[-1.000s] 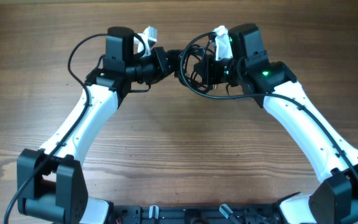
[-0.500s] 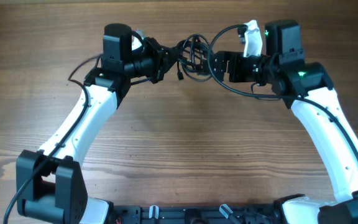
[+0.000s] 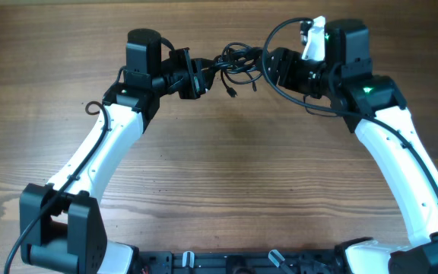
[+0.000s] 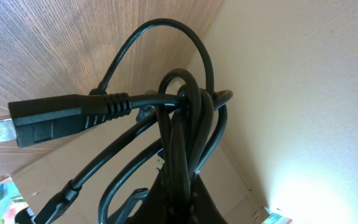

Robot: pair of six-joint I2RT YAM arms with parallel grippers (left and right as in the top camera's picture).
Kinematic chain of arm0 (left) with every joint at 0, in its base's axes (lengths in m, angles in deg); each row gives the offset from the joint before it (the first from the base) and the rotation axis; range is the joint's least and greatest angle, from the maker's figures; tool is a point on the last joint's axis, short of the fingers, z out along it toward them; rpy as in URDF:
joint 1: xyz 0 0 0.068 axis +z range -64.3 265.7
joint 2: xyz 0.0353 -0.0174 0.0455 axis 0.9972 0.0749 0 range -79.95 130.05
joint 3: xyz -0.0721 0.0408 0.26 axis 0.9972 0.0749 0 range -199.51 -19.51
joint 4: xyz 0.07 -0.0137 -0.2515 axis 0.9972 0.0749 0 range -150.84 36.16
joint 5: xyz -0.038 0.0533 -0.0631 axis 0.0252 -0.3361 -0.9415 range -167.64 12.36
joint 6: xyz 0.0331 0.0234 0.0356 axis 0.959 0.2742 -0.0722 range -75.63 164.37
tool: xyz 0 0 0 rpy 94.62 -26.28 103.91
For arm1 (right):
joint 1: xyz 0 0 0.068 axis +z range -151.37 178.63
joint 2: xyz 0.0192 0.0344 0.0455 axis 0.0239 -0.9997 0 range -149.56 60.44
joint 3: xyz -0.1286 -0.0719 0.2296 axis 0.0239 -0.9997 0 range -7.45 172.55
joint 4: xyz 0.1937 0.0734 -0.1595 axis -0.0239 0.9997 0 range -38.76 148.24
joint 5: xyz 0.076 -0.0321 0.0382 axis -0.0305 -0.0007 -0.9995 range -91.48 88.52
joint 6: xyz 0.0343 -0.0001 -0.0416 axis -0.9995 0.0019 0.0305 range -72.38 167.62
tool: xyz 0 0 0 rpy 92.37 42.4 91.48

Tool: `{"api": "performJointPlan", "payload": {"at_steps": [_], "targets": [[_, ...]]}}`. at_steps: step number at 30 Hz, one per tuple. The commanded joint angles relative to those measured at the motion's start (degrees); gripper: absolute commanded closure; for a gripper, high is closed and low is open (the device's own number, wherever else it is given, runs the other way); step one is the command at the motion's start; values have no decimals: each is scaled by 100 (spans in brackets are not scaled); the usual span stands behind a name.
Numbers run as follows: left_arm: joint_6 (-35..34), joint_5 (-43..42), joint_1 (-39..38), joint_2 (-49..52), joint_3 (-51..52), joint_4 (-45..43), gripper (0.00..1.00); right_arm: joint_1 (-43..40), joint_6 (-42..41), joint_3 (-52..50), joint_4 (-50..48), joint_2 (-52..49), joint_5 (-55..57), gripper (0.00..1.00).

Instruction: Untangle cables

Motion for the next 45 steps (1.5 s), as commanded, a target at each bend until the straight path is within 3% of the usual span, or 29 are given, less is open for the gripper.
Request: {"api": "performJointPlan", "payload": {"at_steps": [1,7,16,25,30,31,32,33,38,40,45], "targets": [[-796,-11,42,-212,-20,-57,96,26,-426,-7,-155,-225,105,41],[-793,-7,42,-212,-20,-57,96,26,-640,-7,-247,-638,-345,58],[-793,-9,42,-212,-20,-57,96,212,-684,-7,-621,-940,-466,71],[-793,-15,42,-212,-20,-59,96,514,-667,-7,-1167,-1462,-463,72],[-791,-17,42,-212,-20,-57,96,514,-629,-7,-1694,-1486,-201,66],[-791,-15,42,-212,-20,-57,96,514,-623,-7,-1742,-1486,-118,68],[-791,-15,42,-212,-20,-57,96,514,-623,-7,-1753,-1486,-42,78],[-791,-15,42,-212,-20,-57,96,514,-570,-7,-1735,-1486,17,96],[-789,59,52,-210,-20,-52,96,511,-168,-4,-1635,-1453,13,96],[-671,608,55,-210,-20,223,96,439,225,2,-1252,-1237,-68,96],[367,2990,90,-210,-20,1740,96,33,1294,125,369,-461,-380,96]]}}
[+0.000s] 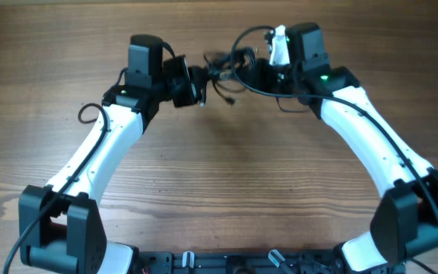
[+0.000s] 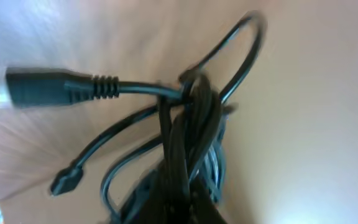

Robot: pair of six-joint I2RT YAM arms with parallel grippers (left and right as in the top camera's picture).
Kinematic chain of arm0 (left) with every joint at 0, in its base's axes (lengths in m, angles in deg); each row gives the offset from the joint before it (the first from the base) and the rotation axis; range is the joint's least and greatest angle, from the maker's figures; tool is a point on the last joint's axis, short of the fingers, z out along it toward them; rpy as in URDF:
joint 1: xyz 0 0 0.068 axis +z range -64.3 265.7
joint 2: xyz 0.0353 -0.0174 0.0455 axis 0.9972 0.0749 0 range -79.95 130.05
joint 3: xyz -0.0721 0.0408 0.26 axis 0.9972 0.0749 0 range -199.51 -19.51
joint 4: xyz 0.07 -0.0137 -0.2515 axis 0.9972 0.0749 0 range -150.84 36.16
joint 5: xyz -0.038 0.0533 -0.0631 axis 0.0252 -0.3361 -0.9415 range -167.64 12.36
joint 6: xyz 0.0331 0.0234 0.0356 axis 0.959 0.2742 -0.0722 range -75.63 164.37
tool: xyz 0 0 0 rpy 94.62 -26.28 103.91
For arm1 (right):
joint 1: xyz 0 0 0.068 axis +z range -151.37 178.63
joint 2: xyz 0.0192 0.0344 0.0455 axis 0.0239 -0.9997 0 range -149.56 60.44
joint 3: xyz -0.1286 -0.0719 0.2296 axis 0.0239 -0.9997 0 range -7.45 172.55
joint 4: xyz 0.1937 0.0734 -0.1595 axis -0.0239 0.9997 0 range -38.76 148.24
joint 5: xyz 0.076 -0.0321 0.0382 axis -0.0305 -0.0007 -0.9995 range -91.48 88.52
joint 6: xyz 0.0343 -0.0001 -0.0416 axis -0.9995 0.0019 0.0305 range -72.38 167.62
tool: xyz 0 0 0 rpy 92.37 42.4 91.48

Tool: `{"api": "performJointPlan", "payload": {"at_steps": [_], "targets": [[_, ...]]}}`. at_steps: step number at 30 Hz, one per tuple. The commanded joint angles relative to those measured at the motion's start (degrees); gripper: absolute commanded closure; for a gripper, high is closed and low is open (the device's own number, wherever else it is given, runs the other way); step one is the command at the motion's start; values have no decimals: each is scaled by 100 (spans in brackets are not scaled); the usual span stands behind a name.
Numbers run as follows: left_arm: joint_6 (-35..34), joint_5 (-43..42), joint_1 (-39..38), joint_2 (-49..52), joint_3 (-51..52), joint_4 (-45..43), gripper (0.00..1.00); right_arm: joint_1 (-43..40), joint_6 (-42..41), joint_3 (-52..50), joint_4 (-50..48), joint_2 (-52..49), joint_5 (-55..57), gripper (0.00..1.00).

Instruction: Untangle cables

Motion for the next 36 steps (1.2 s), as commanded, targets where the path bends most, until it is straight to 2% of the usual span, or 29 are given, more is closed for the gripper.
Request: {"api": "performJointPlan", "payload": {"at_steps": [1,5,8,9,10,11,12,14,16,18,20,23,25,26,27,29,30,31,36], "targets": [[531,2542,92,-175,-17,962,96,-446,1141,197,988,826,7,96],[2079,3978,94,-175,-17,1670,96,-767,1971,584,2288,1156,-39,96],[3665,4116,92,-175,-17,1685,96,-872,2741,1036,3213,1141,-345,96],[4527,4113,92,-175,-17,1687,96,-887,3042,1257,3604,1141,-448,96],[4933,4100,90,-175,-17,1692,96,-892,3180,1375,3781,1141,-474,96],[5709,4048,81,-175,-17,1746,96,-892,3510,1659,4183,1141,-531,96],[6201,4048,81,-175,-17,1799,96,-894,3676,1941,4428,1141,-592,96],[6693,4048,81,-175,-17,1886,96,-938,3644,2179,4419,1141,-466,96],[7047,4048,81,-175,-17,1969,96,-1045,3178,2352,4227,1141,212,96],[7077,4004,81,-175,-17,2083,96,-1255,2452,2450,3801,1141,938,96],[7073,3853,81,-175,-17,2144,96,-1325,2299,2450,3567,1080,839,96],[7023,3141,81,-175,-17,2131,96,-1316,2284,2446,3532,776,426,96],[6714,2712,81,-175,-17,2142,96,-1316,2282,2444,3552,527,236,93],[6459,2435,81,-177,-17,2146,96,-1316,2277,2444,3550,376,166,77],[6070,2061,81,-177,-17,2155,96,-1296,2277,2444,3550,214,127,41],[5421,1611,81,-177,-17,2157,96,-1257,2280,2444,3554,52,9,20],[4968,1421,81,-177,-17,2155,96,-1237,2282,2444,3558,28,-74,16],[4234,1263,81,-177,-17,2155,96,-1152,2277,2444,3565,-7,-131,14],[1692,754,81,-177,-17,2055,96,-645,2151,2439,3591,-28,-120,14]]}}
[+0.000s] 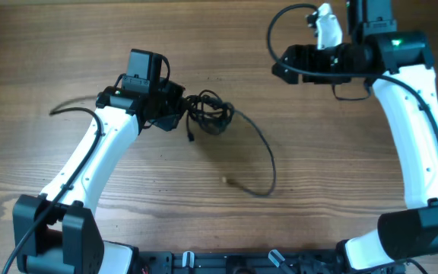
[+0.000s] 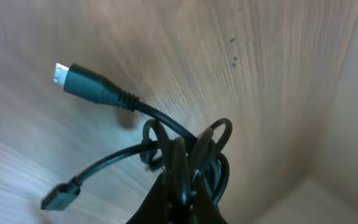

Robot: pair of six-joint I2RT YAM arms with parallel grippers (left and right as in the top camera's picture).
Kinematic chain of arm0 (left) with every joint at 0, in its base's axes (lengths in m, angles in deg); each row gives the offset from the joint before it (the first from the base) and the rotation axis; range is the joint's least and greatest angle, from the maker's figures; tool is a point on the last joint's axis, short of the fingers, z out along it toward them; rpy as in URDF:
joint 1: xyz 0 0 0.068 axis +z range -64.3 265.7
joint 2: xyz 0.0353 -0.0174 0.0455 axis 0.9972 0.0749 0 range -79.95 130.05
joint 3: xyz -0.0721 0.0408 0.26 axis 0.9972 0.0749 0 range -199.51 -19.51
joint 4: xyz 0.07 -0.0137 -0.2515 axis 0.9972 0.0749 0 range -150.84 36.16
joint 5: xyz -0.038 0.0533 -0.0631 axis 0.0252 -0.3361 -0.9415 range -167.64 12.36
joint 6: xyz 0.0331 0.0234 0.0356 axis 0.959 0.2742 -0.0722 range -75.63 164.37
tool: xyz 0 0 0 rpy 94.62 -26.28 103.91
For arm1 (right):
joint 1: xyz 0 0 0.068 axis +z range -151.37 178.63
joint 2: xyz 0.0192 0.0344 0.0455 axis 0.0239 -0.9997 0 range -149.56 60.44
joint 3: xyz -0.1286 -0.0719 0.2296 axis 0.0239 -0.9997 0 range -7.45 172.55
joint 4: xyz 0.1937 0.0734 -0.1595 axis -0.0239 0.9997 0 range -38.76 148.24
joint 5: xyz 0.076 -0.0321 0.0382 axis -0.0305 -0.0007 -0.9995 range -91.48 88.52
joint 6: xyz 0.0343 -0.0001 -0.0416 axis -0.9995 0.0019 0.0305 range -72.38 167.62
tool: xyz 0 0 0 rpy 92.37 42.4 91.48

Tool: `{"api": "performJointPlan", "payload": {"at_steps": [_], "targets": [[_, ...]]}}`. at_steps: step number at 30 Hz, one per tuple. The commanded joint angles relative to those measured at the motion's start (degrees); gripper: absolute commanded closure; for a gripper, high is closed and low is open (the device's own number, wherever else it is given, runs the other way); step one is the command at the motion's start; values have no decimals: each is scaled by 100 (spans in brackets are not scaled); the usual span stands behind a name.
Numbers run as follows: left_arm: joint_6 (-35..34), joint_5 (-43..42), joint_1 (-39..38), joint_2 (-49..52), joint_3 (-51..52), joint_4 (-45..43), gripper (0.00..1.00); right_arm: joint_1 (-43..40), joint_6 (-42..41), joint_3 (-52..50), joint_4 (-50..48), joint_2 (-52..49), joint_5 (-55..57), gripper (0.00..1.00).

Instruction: Untangle cables

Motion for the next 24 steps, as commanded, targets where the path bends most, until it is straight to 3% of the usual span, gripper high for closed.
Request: {"api": "performJointPlan", "payload": {"at_steps": [1,5,7,10,15,20,24], "targets": [[-2352,-525,7,20,35,-192,96,420,-372,125,-13,-52,-136,14],[-4153,-356,11,20,35,-234,96,925,-1163,114,-302,-229,9,19],[-4688,-361,11,20,35,-234,96,1113,-1513,114,-415,-330,284,20],[-4688,-382,22,20,35,-520,96,1362,-1961,114,-708,-533,590,22],[-4688,-378,22,20,35,-623,96,1458,-2236,114,-1027,-885,883,33],[-4688,-374,28,20,35,-629,96,1464,-2317,114,-1097,-1290,874,56],[-4688,-356,33,20,35,-629,96,1495,-2306,114,-1261,-1443,625,57]]}}
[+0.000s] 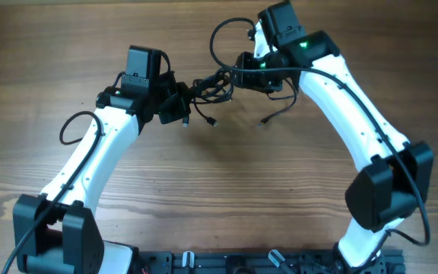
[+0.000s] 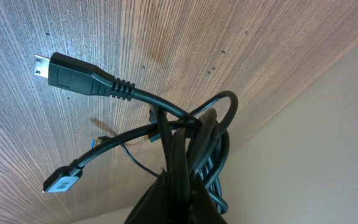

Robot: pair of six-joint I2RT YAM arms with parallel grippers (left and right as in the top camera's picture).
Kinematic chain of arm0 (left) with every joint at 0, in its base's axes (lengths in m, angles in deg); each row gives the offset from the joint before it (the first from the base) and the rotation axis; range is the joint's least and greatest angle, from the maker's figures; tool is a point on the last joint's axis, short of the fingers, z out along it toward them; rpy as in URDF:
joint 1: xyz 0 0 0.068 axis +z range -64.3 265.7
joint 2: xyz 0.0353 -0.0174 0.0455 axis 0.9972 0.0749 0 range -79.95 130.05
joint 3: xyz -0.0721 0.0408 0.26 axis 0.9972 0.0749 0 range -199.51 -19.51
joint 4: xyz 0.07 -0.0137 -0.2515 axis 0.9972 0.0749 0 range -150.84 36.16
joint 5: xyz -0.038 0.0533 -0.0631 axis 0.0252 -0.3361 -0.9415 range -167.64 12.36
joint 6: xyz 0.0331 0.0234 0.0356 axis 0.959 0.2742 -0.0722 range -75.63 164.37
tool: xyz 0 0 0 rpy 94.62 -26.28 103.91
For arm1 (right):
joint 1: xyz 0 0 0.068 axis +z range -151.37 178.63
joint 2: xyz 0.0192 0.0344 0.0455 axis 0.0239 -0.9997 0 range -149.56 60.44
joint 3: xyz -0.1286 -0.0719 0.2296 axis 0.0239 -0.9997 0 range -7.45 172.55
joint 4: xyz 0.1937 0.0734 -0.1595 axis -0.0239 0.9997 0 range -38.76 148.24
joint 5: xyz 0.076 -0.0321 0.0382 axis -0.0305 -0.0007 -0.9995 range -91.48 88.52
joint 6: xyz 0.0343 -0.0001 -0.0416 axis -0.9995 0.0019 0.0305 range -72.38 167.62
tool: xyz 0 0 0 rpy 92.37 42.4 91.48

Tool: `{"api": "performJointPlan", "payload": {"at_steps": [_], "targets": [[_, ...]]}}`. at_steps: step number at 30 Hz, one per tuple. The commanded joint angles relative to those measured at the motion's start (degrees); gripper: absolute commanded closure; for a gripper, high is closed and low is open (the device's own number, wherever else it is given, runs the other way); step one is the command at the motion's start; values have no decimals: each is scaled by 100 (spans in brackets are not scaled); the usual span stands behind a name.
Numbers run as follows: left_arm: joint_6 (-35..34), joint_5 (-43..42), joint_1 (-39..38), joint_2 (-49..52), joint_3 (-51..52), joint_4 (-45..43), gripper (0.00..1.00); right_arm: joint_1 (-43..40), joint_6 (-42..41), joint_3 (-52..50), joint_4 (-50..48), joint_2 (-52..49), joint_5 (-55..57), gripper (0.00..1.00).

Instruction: Untangle cables

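Note:
A knot of black cables [image 1: 210, 85] hangs between my two grippers above the wooden table [image 1: 219, 198]. My left gripper [image 1: 182, 105] is shut on the bundle [image 2: 188, 155]; in the left wrist view the strands run straight down between its fingers [image 2: 160, 205]. A thick plug [image 2: 73, 74] and a small flat plug [image 2: 61, 180] stick out to the left. My right gripper [image 1: 239, 71] is at the knot's right side and looks shut on a strand. A loose cable end [image 1: 266, 119] dangles below the right arm.
A thin black wire loop [image 1: 73, 129] lies by the left arm's elbow. Another black loop [image 1: 226, 34] arcs above the right wrist. Bare wood lies in front of both arms.
My right gripper was up at the far right, away from the knot; now it is at the knot's right side. The long strand that lay curved on the table is now off it, its end dangling.
First both grippers held the knot between them at the back of the table, then closer together. Later the right gripper was far off at the upper right, the left held the knot lower, and one long strand trailed over the table. Now both are at the knot again.

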Motion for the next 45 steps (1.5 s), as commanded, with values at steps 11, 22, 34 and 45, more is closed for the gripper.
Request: {"api": "performJointPlan", "payload": {"at_steps": [11,22,34,45], "targets": [[-901,-109,37,20,26,-302,96,323,-201,-415,-81,-138,-61,70],[-898,2,37,20,26,-271,96,323,7,-542,-107,-125,-627,96],[-901,166,37,22,26,-146,96,702,-573,-656,-1410,-435,-549,95],[-901,129,37,22,26,-125,96,861,-573,-654,-1552,-684,-308,96]]}}
